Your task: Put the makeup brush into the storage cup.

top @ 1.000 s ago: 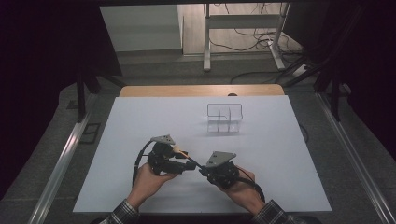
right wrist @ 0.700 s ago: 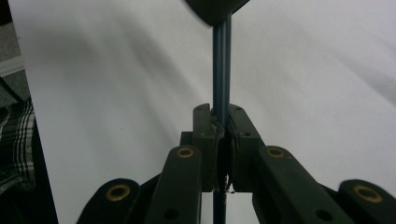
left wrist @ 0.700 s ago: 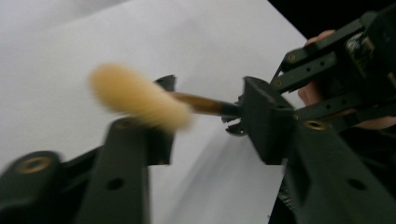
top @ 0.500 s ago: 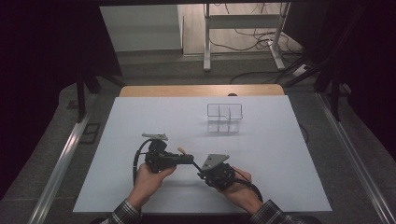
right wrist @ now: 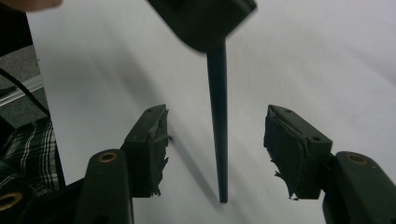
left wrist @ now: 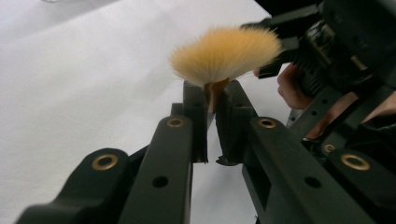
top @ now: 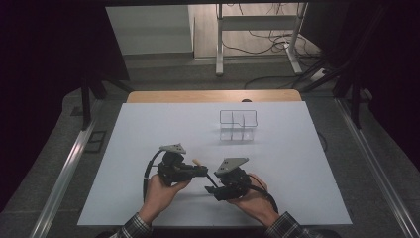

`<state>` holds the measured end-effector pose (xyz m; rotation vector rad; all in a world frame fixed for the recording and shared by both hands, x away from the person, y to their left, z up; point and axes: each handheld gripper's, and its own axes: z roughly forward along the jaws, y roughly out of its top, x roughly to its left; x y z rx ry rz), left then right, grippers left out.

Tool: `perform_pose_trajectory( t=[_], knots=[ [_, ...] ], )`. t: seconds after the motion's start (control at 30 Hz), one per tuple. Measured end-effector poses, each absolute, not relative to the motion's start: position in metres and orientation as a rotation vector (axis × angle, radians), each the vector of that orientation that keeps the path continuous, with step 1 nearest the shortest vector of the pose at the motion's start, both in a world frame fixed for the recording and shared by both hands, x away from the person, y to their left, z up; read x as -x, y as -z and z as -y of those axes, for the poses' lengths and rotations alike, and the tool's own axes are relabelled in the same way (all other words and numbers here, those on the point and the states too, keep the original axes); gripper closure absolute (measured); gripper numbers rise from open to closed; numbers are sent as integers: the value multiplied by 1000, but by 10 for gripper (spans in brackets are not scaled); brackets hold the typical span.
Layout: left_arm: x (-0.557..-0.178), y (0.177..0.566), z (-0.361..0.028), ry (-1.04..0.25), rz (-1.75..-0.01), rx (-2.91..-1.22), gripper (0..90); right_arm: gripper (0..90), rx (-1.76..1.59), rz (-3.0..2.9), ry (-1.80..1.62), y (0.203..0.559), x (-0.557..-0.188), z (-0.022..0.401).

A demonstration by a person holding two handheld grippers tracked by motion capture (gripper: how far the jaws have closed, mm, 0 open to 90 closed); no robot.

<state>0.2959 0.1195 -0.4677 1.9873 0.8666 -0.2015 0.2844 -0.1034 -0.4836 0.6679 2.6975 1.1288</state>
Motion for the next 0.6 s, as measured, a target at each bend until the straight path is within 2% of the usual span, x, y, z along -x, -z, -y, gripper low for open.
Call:
perform_pose_trajectory(
  t=[0.13,0.17,0.2,0.23,0.27,0.33,0.37,0.43,0.6],
  knots=[
    [-296,469,-116,204,-864,-1994,831,462,-641,-2668,-1138,482,-283,102],
    [-296,470,-115,203,-868,-1996,831,540,-630,-2660,-1144,482,-282,102],
    [-296,470,-115,203,-868,-1996,831,540,-630,-2660,-1144,482,-282,102],
    [-296,470,-115,207,-868,-1993,831,613,-613,-2648,-1161,480,-282,103],
    [-296,470,-115,207,-868,-1993,831,613,-613,-2648,-1161,480,-282,103],
    [-296,470,-114,215,-866,-1989,831,693,-606,-2637,-1168,478,-281,104],
    [-296,471,-113,218,-864,-1986,830,800,-604,-2635,-1160,478,-281,104],
    [-296,471,-113,218,-866,-1983,830,833,-599,-2636,-1162,478,-281,104],
    [-296,472,-114,208,-860,-1972,805,840,-586,-2623,-1138,476,-279,103]
  ],
)
